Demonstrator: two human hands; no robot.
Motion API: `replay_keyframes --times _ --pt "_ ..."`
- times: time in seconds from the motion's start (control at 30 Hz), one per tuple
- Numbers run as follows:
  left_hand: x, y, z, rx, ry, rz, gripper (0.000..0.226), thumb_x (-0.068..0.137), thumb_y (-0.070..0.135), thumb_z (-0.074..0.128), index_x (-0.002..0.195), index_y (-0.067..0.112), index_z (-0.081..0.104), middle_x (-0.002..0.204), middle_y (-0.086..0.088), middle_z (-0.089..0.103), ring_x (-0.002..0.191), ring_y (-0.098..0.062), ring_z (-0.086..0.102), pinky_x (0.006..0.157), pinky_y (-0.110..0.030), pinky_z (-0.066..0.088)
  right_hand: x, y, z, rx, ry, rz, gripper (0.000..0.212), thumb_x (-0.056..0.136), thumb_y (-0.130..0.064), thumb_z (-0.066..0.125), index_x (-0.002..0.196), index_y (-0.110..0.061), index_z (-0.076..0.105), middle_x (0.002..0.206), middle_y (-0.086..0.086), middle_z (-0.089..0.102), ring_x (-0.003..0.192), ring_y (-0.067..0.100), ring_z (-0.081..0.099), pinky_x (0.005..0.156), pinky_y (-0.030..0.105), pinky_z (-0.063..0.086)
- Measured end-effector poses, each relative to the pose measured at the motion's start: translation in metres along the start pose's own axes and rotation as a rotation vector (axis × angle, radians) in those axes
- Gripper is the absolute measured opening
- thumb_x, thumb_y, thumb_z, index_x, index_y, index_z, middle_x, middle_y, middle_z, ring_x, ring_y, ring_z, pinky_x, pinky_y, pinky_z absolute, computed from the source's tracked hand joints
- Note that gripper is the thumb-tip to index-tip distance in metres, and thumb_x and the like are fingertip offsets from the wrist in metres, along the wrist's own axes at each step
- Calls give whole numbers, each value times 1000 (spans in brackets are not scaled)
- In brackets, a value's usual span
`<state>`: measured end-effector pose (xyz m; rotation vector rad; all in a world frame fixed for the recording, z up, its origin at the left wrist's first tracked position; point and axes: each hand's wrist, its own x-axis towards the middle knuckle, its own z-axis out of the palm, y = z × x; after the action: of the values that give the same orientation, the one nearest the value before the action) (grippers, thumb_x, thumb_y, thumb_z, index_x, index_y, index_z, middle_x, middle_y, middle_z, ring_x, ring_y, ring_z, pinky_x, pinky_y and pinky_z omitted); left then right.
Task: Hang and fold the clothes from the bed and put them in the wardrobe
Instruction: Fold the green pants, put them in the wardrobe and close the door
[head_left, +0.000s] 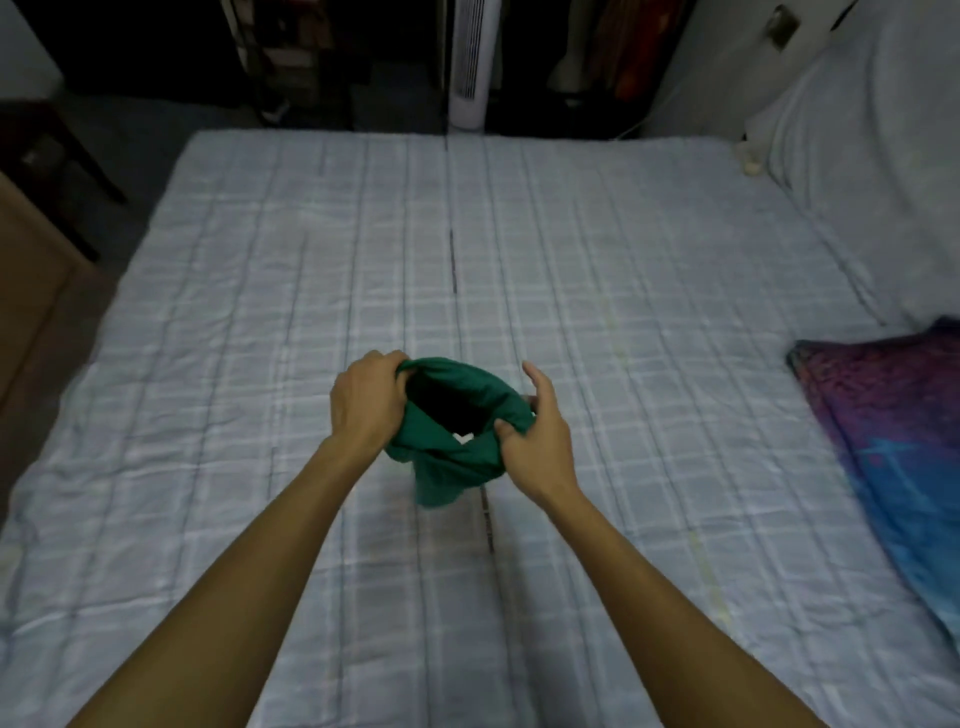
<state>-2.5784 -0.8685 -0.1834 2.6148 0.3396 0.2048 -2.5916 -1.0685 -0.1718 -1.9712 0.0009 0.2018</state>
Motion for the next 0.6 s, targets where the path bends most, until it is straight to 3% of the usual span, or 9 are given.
replay_keyframes --times 0.13,0.2,0.27,0.4,0.47,0.53,0.6 --pt "-25 9 -34 17 42 -7 20 95 19 49 101 11 66 94 -14 60 79 -31 58 70 -37 42 -17 -52 -19 61 47 24 53 87 -15 63 134 -31 44 97 -9 59 82 6 62 70 19 52" --pt "-38 24 -48 -136 95 12 17 92 22 55 104 16 66 96 -9 61 82 -26 59 73 -33 44 -22 -69 -23 103 91 120 48 85 -19 66 129 -29 49 100 -4 61 82 10 63 72 25 54" --pt "-59 43 -65 -304 107 145 21 90 33 57 103 19 66 94 -1 62 84 -17 57 75 -29 44 -31 -85 -28 196 150 237 42 84 -19 66 124 -26 53 98 1 65 79 15 66 71 31 57" --pt "-97 76 -83 -284 -276 351 44 81 62 52 108 30 65 102 15 63 92 -5 55 85 -28 45 -49 -104 -36 280 182 313 36 82 -21 65 117 -25 54 96 7 67 79 21 67 73 39 59" --pt "-109 83 -82 -296 -319 332 33 84 55 55 104 30 65 97 12 67 86 -6 59 81 -33 50 -58 -110 -38 269 161 285 40 80 -26 67 118 -26 53 101 7 66 83 22 67 76 40 58" --pt "-118 87 -84 -337 -252 293 21 91 41 51 90 27 66 82 8 68 74 -9 60 74 -42 50 -67 -114 -41 280 97 243 47 77 -32 71 120 -27 52 107 7 65 89 23 66 80 42 57" --pt "-125 91 -89 -378 -205 229 22 94 35 48 89 26 68 79 7 68 72 -9 60 73 -43 50 -77 -117 -47 311 -9 168 51 77 -32 74 123 -25 53 110 7 65 94 22 66 84 41 56"
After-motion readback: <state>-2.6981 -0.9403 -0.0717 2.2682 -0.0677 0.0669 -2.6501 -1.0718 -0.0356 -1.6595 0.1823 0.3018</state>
